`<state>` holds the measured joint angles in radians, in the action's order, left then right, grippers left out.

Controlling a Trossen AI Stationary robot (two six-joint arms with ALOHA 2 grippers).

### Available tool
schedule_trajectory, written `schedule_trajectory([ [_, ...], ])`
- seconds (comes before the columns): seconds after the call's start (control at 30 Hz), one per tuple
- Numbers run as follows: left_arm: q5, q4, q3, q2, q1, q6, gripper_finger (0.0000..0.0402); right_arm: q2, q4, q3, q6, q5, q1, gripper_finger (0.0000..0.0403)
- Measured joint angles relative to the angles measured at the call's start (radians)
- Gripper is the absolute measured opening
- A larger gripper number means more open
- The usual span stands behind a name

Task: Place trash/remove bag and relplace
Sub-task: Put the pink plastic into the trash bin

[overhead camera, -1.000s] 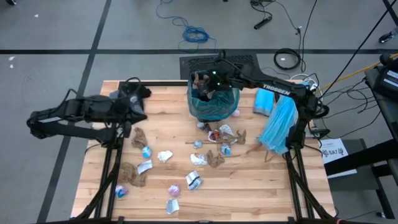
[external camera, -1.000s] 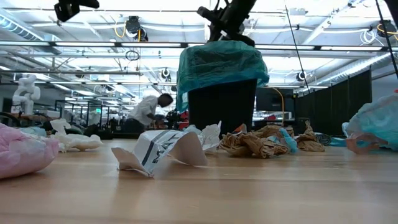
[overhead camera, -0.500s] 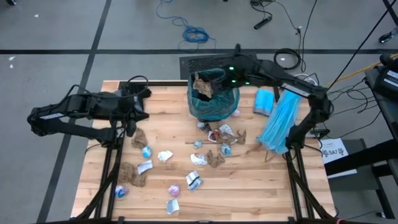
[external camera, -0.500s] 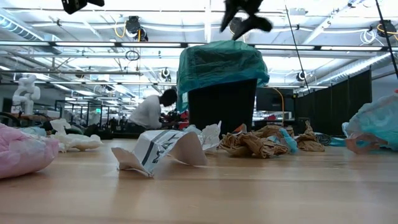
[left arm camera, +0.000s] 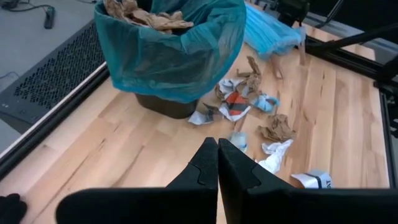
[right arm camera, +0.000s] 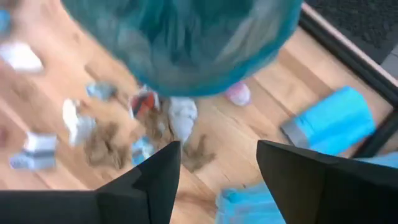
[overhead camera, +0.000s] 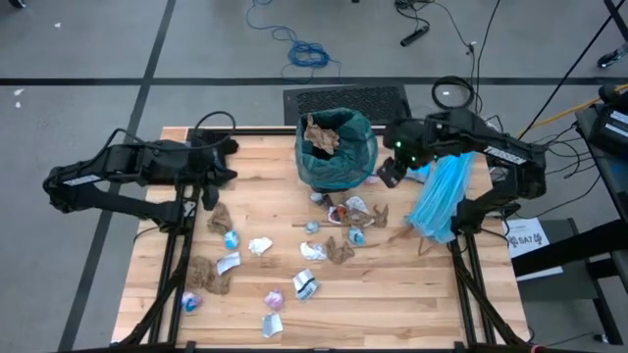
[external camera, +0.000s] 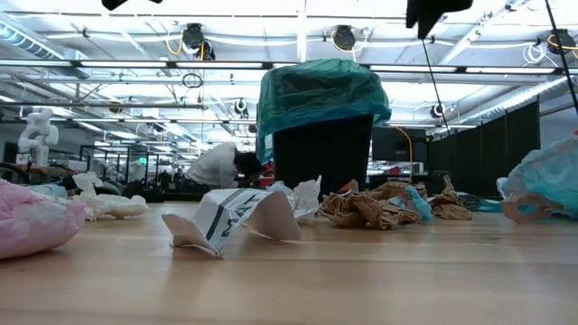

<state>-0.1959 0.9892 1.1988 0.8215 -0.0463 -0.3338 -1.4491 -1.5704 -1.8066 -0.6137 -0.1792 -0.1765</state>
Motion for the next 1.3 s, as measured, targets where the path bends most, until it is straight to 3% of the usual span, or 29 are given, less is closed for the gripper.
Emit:
schedule_trajectory([
  [0.17,0.001,-0.005,0.000,0.000,0.000,-0.054,0.0002,0.056,0.077,0.161,0.133,0.031,0.006,0.0191],
  [0.43,0.005,-0.032,0.000,0.000,0.000,-0.130,0.0006,0.255,0.363,0.583,0.336,0.155,-0.115,0.0166],
  [0.67,0.005,-0.112,0.000,0.004,0.000,-0.132,0.0020,0.244,0.588,0.808,0.543,0.262,-0.237,0.0165],
  [0.8,0.008,-0.156,0.000,0.004,0.000,-0.133,0.0021,0.189,0.733,0.895,0.616,0.319,-0.280,0.0176],
  [1.13,0.008,-0.170,0.000,0.004,0.000,-0.133,0.0022,0.082,1.059,1.004,0.774,0.303,-0.387,0.0189],
  [1.3,0.008,-0.170,0.000,0.004,0.000,-0.133,0.0022,0.003,1.103,1.008,0.827,0.318,-0.438,0.0190],
])
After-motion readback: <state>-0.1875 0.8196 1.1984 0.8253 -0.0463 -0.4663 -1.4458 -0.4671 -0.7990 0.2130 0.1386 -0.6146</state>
